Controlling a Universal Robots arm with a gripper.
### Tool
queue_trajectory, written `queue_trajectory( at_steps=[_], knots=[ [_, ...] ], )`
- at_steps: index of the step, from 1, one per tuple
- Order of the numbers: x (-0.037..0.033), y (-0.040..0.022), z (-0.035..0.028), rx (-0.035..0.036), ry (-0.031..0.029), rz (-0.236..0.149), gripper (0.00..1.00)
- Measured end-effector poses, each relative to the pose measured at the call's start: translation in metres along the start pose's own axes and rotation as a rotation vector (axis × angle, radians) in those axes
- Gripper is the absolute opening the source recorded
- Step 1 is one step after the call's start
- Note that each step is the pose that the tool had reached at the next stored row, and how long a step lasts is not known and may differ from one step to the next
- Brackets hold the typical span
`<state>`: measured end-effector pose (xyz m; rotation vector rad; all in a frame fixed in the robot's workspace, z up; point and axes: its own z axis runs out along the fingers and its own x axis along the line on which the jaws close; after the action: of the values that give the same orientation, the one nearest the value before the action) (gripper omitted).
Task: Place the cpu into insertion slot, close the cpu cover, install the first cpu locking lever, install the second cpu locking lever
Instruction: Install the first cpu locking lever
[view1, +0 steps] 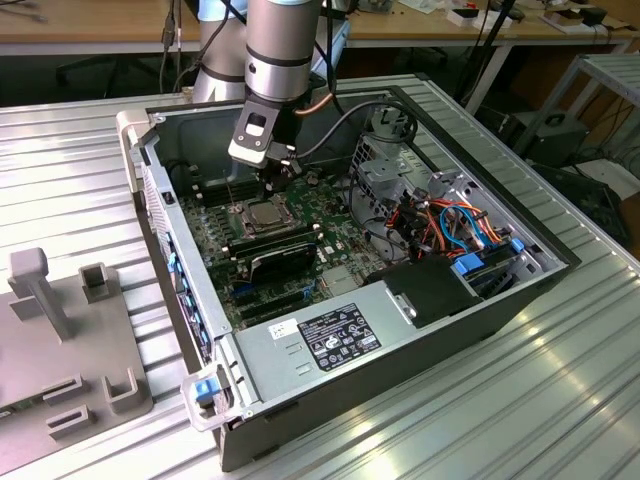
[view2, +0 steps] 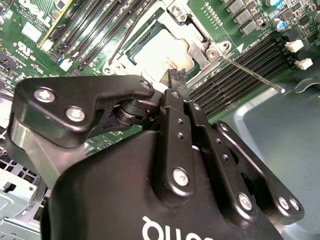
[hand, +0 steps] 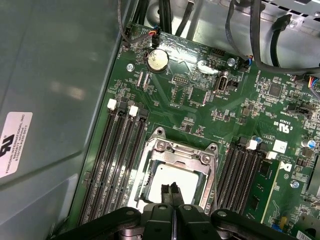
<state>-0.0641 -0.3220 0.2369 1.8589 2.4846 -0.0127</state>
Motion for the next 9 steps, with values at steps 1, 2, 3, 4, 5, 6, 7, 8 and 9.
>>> queue_trajectory(
  at_steps=[1, 2, 3, 4, 5, 6, 7, 8, 9],
  knots=[
    [0.0, 0.0, 0.0, 0.0, 0.0001, 0.0, 0.11],
    [0.0, 0.0, 0.0, 0.0, 0.0001, 0.0, 0.11],
    [0.0, 0.0, 0.0, 0.0, 0.0001, 0.0, 0.11],
    [0.0, 0.0, 0.0, 0.0, 0.0001, 0.0, 0.11],
    [0.0, 0.0, 0.0, 0.0, 0.0001, 0.0, 0.11],
    [0.0, 0.0, 0.0, 0.0, 0.0001, 0.0, 0.11],
    [0.0, 0.0, 0.0, 0.0, 0.0001, 0.0, 0.11],
    [0.0, 0.0, 0.0, 0.0, 0.0001, 0.0, 0.11],
    [0.0, 0.0, 0.0, -0.0001, 0.0002, -0.003, 0.11]
  ],
)
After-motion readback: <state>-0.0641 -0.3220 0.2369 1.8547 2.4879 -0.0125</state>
